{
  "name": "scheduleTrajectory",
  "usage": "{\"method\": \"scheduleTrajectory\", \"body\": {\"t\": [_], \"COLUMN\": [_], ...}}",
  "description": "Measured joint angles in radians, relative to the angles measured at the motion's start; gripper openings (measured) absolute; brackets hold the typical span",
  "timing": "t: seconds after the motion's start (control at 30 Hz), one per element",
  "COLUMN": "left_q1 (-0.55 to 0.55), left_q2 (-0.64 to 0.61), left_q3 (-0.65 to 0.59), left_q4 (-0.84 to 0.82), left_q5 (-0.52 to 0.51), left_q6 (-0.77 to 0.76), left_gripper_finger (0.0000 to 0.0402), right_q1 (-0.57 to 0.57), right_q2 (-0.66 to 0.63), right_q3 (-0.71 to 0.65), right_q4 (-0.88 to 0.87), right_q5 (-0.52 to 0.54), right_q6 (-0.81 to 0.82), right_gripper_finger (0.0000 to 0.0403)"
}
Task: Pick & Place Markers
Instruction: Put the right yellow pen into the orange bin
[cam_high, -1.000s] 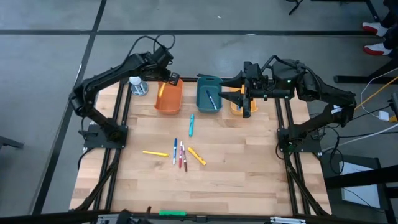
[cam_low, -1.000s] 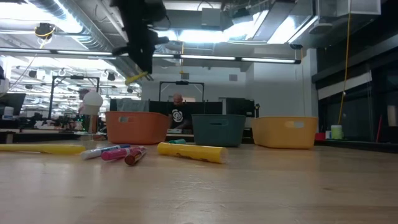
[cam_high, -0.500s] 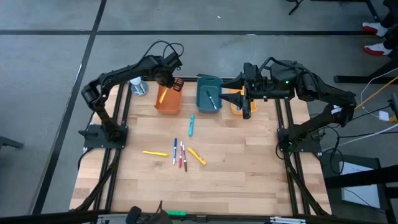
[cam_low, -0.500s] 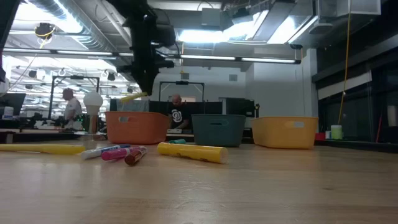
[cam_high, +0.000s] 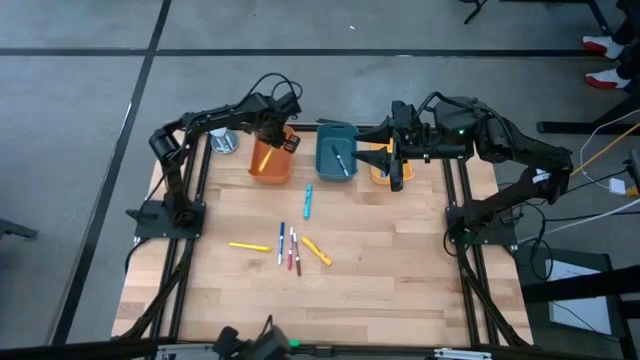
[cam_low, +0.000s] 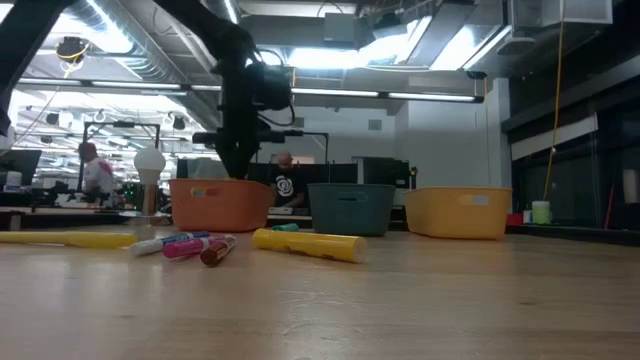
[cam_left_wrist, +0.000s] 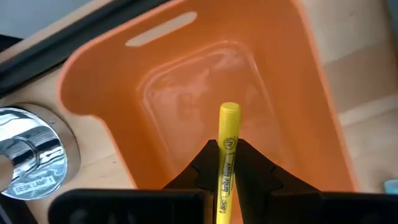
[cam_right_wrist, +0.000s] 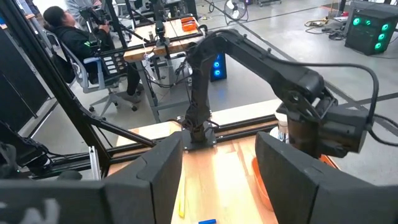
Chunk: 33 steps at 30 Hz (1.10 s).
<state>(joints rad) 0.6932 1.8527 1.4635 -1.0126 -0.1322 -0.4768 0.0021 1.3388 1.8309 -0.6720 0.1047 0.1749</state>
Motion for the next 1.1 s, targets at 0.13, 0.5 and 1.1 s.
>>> {"method": "scheduleTrajectory", "body": {"t": [0.13, 0.5, 1.1], "left_q1": [0.007, 0.037, 0.082], "left_q2": [0.026, 0.049, 0.085], "left_q3": [0.000, 0.000, 0.000], "left_q4": [0.015, 0.051, 0.068], "left_q5": [0.025, 0.090, 0.133], "left_q6": [0.003, 0.001, 0.009], "left_gripper_finger": [0.0028, 0.0032, 0.0031], "right_q1": [0.000, 0.000, 0.000], "right_q2": [0.000, 0.000, 0.000], "right_q3": [0.000, 0.000, 0.000], "right_q4": [0.000, 0.000, 0.000], "right_q5": [0.000, 0.000, 0.000], "right_q6": [0.000, -0.004, -0.004], "right_gripper_finger": [0.0200, 0.0200, 0.0200]}}
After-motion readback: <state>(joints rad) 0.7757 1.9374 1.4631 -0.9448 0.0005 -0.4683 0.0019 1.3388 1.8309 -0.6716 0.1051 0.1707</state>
